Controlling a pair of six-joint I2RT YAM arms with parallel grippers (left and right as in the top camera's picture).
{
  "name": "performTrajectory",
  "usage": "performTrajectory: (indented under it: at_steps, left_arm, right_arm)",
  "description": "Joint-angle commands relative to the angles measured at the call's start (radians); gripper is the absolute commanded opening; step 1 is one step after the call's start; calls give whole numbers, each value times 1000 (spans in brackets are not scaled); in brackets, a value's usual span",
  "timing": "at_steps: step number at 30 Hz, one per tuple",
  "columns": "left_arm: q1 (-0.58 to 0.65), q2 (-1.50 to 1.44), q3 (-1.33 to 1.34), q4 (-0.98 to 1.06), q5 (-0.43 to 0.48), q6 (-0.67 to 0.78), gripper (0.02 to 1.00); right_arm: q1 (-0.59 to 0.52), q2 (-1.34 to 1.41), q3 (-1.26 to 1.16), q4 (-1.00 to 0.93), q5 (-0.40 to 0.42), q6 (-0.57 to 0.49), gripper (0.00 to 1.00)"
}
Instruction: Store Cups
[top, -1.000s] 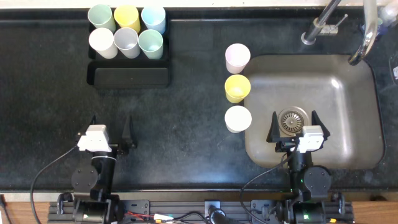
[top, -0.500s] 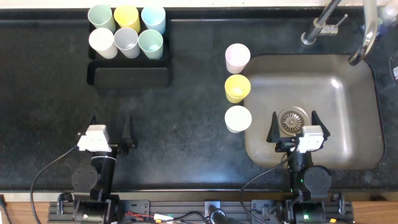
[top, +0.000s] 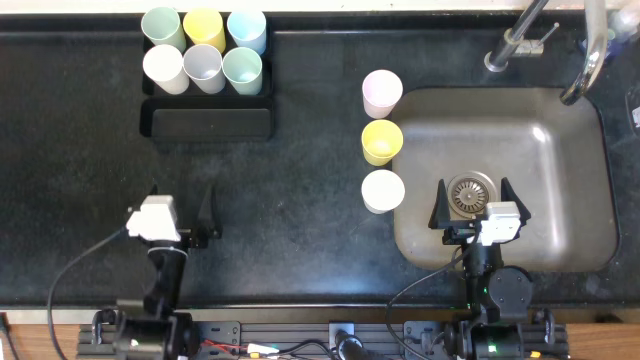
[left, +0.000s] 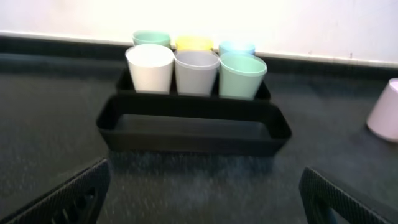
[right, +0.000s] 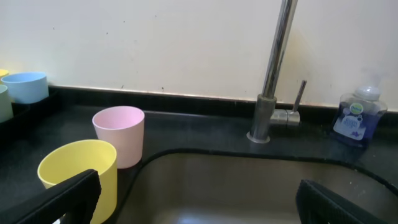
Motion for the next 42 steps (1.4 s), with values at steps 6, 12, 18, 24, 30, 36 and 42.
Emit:
performTrajectory:
  at_steps: [6,12,18,24,30,36,42]
  left_arm:
    - [-11,888,862,-125,236,17,998]
    - [-186,1501,1723,-517,279,18,998]
    - [-405,1889,2180,-782,87,-131,998]
    - [-533,2047,2190,-906,14,-381,998]
    - [-557,2087,2190,-896,-1,-486,998]
    - [-550,2123,2190,-919,14,-573,998]
    - [-550,2153,2190,-960,55,-594,998]
  right_arm:
    - [-6,-8,-13,3,-7,8,996]
    - [-6,-8,-13,3,-7,8,998]
    - [-6,-8,-13,3,-7,8,993]
    - [-6,-8,-13,3,-7,8,996]
    - [-6,-8,-13,3,-7,8,996]
    - [-6,-8,-13,3,-7,8,998]
    - [-6,-8,-13,3,-7,8,996]
